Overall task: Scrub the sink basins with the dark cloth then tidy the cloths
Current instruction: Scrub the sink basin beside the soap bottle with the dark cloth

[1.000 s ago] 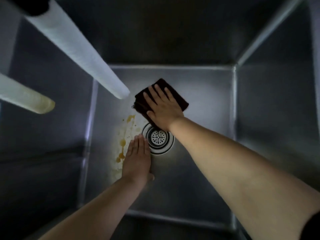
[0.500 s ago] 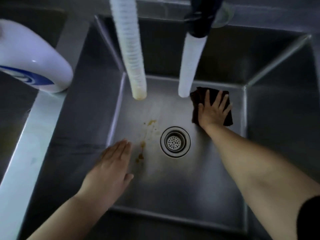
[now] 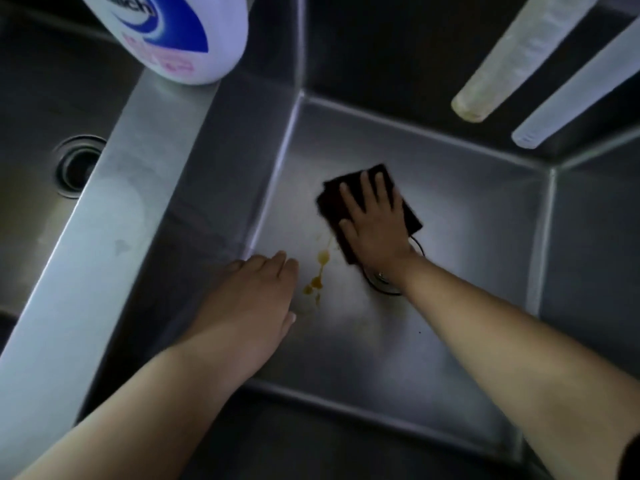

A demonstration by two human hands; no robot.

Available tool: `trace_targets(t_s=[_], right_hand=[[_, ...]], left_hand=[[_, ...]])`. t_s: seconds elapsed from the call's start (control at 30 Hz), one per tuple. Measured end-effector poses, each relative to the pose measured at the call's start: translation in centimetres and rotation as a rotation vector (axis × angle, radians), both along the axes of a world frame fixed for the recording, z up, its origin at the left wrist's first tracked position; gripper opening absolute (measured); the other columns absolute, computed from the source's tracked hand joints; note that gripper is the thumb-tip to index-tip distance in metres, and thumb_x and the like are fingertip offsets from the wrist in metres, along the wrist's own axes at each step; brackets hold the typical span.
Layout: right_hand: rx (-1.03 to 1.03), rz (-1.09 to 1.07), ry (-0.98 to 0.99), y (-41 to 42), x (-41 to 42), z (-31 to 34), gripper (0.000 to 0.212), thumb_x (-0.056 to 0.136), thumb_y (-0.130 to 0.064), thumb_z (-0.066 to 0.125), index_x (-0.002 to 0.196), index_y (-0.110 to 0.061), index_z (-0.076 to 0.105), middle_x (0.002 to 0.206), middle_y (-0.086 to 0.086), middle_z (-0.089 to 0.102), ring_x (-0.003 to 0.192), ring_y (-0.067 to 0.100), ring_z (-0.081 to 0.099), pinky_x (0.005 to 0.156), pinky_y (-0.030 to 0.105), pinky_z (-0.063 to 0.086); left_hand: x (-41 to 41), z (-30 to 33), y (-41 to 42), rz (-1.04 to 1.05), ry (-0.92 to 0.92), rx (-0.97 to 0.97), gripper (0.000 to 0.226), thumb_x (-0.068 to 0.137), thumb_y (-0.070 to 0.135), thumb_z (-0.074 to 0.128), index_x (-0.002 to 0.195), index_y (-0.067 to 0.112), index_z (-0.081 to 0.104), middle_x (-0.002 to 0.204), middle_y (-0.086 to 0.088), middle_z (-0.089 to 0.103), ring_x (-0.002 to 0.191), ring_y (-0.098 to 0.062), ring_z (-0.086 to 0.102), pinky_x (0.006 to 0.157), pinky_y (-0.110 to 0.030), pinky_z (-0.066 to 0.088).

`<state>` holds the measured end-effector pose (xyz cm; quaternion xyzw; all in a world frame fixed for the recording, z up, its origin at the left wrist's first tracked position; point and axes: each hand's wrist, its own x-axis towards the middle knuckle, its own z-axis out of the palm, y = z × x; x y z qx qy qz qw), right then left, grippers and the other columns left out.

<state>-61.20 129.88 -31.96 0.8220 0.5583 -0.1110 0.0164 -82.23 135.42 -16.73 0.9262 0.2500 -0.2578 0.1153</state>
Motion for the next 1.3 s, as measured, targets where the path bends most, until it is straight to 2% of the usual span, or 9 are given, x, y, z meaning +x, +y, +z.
trace_targets(t_s=[0.13, 0.23, 0.37, 0.53, 0.73, 0.87, 1.07, 1.17, 1.3], right_hand=[[0.052, 0.305, 0.043, -3.1, -7.8, -0.7, 0.063, 0.089, -0.045, 0.037, 0.147, -0.023, 0.030, 0.154, 0.017, 0.024, 0.143, 0.039, 0.016, 0.114, 0.055, 0.012], [0.072, 0.423, 0.036, -2.3, -6.1, -1.0, 0.060, 0.090, -0.044, 0.036, 0.146, -0.022, 0.033, 0.153, 0.014, 0.029, 0.142, 0.036, 0.022, 0.114, 0.052, 0.015], [0.077, 0.216, -0.012, 2.1, 1.2, -0.9, 0.060, 0.090, -0.041, 0.030, 0.145, -0.016, 0.036, 0.150, 0.018, 0.032, 0.139, 0.042, 0.025, 0.110, 0.054, 0.022], [-0.005, 0.076, -0.073, 7.1, 9.0, 0.0, 0.064, 0.092, -0.044, 0.013, 0.151, -0.019, 0.015, 0.159, 0.012, 0.007, 0.146, 0.030, 0.002, 0.115, 0.045, 0.001], [0.010, -0.020, -0.101, 8.7, 7.0, -0.2, 0.064, 0.092, -0.040, 0.018, 0.151, -0.018, 0.014, 0.158, 0.013, 0.007, 0.146, 0.030, 0.001, 0.115, 0.045, -0.003], [0.117, 0.225, -0.009, 6.9, -1.3, -0.8, 0.065, 0.090, -0.052, 0.034, 0.146, -0.018, 0.033, 0.152, 0.017, 0.028, 0.142, 0.039, 0.020, 0.112, 0.053, 0.018], [0.081, 0.544, -0.014, 5.9, -3.8, -1.3, 0.060, 0.094, -0.048, 0.032, 0.147, -0.020, 0.033, 0.153, 0.010, 0.030, 0.142, 0.032, 0.022, 0.115, 0.046, 0.009], [0.078, 0.409, -0.034, 9.8, 0.4, -1.2, 0.060, 0.093, -0.044, 0.025, 0.147, -0.017, 0.032, 0.152, 0.010, 0.032, 0.142, 0.032, 0.023, 0.112, 0.042, 0.013], [0.056, 0.195, -0.077, 15.4, 4.7, -0.6, 0.056, 0.099, -0.039, 0.020, 0.151, -0.019, 0.014, 0.159, 0.006, 0.013, 0.147, 0.024, 0.005, 0.116, 0.041, 0.005]], left_hand=[[0.2, -0.1, -0.1, 0.028, 0.013, -0.037, 0.056, 0.096, 0.039, 0.043, 0.144, 0.019, 0.023, 0.152, 0.000, 0.024, 0.136, -0.019, 0.026, 0.110, -0.033, 0.023], [0.1, 0.0, -0.4, 0.064, -0.003, -0.048, 0.049, 0.096, 0.039, 0.043, 0.139, 0.020, 0.029, 0.146, 0.001, 0.032, 0.132, -0.018, 0.030, 0.107, -0.033, 0.026], [-0.3, -0.4, -0.4, 0.096, 0.004, -0.009, 0.040, 0.094, 0.038, 0.045, 0.129, 0.020, 0.037, 0.134, 0.001, 0.042, 0.123, -0.020, 0.038, 0.101, -0.033, 0.031], [-0.2, -0.7, -0.1, 0.149, -0.007, 0.012, 0.036, 0.094, 0.036, 0.046, 0.126, 0.020, 0.039, 0.130, 0.000, 0.043, 0.122, -0.022, 0.039, 0.097, -0.034, 0.031], [0.0, -0.5, 0.1, 0.184, -0.047, 0.004, 0.033, 0.095, 0.036, 0.044, 0.124, 0.020, 0.039, 0.129, 0.000, 0.042, 0.120, -0.022, 0.038, 0.095, -0.033, 0.031], [0.0, -0.2, 0.2, 0.217, -0.044, 0.016, 0.038, 0.095, 0.039, 0.044, 0.128, 0.022, 0.038, 0.133, 0.002, 0.042, 0.122, -0.020, 0.038, 0.097, -0.033, 0.031], [-0.2, -0.3, 0.3, 0.238, 0.028, 0.026, 0.035, 0.095, 0.039, 0.044, 0.125, 0.021, 0.040, 0.130, 0.002, 0.045, 0.121, -0.020, 0.038, 0.096, -0.032, 0.032], [-0.2, -0.4, 0.4, 0.242, 0.052, 0.051, 0.032, 0.095, 0.038, 0.044, 0.123, 0.022, 0.040, 0.129, 0.001, 0.045, 0.121, -0.021, 0.038, 0.096, -0.033, 0.032], [-0.3, -0.6, 0.4, 0.242, 0.064, 0.084, 0.025, 0.097, 0.031, 0.043, 0.121, 0.022, 0.040, 0.129, 0.000, 0.045, 0.121, -0.021, 0.038, 0.095, -0.033, 0.032]])
